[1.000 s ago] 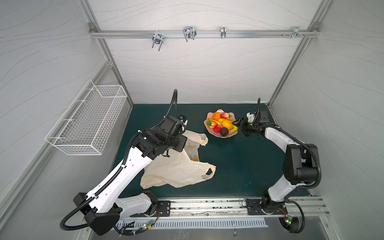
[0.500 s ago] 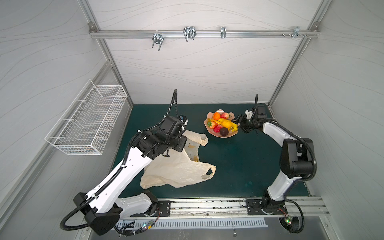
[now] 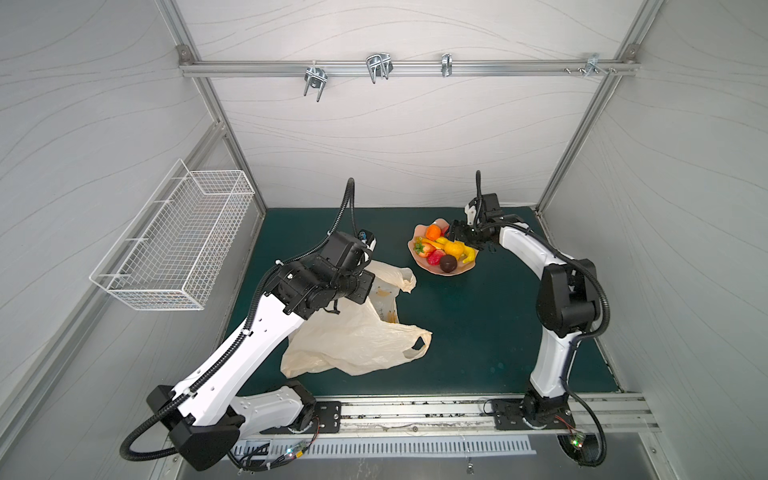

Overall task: Place the fruits into the plastic bag
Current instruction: 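Lower the right gripper into the bowl over the yellow lemon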

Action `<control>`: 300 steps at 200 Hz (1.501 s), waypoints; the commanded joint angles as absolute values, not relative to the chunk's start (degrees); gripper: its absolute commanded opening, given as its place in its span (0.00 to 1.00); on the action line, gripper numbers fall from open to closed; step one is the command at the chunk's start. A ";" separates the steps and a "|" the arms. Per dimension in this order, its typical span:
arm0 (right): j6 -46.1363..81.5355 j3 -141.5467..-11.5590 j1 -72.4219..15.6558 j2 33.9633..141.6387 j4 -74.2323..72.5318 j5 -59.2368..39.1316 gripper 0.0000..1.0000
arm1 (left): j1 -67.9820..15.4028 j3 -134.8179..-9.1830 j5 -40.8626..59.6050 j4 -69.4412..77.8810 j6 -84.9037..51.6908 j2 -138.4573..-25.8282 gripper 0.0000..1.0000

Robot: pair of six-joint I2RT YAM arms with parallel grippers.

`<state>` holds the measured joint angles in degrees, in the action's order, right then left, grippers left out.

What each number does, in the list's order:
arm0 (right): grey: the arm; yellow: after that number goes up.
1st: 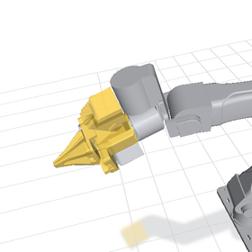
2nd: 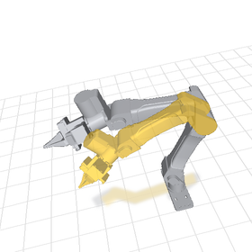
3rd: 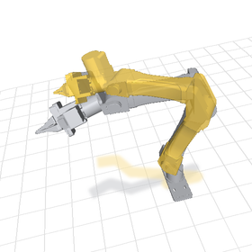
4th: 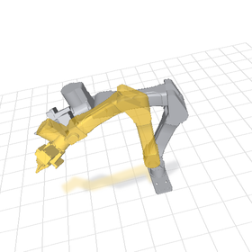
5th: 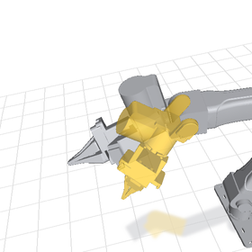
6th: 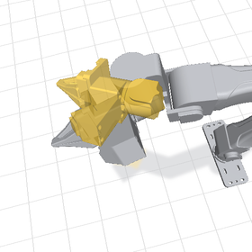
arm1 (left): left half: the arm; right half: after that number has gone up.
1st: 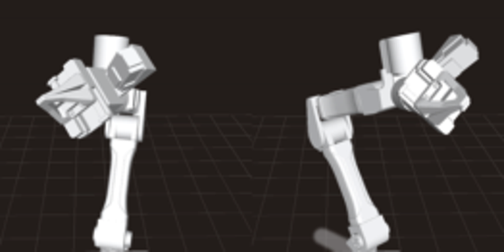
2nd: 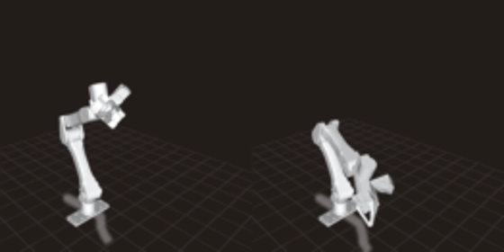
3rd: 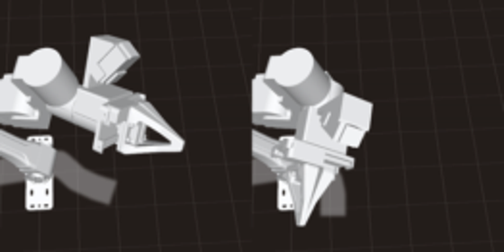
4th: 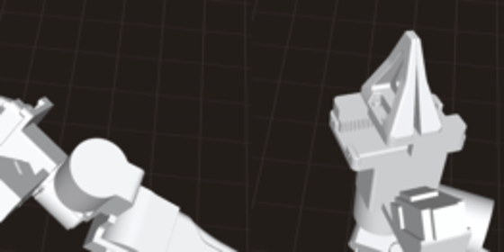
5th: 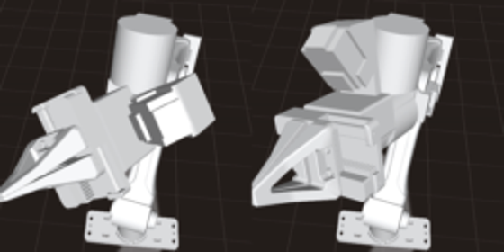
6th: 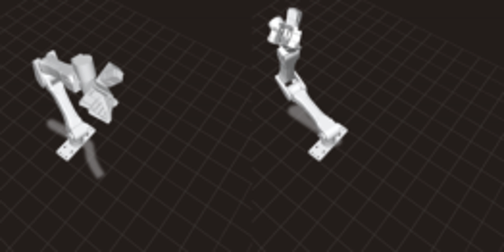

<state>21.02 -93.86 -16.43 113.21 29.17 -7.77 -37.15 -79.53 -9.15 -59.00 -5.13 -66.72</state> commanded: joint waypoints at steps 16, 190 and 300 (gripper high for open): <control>13.92 -99.05 -17.97 117.79 35.70 0.46 0.88 | -36.91 -80.94 -9.23 -57.94 -5.18 -66.17 0.00; 8.92 -104.37 -22.20 125.42 39.82 8.65 0.84 | -36.87 -81.78 -9.14 -58.74 -4.66 -66.55 0.00; 10.59 -102.38 -22.64 118.55 37.34 8.79 0.57 | -36.91 -81.13 -9.40 -58.41 -4.83 -66.22 0.00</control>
<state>10.22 -102.87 -22.06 123.68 37.95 8.95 -37.15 -79.57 -9.19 -59.07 -5.06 -66.72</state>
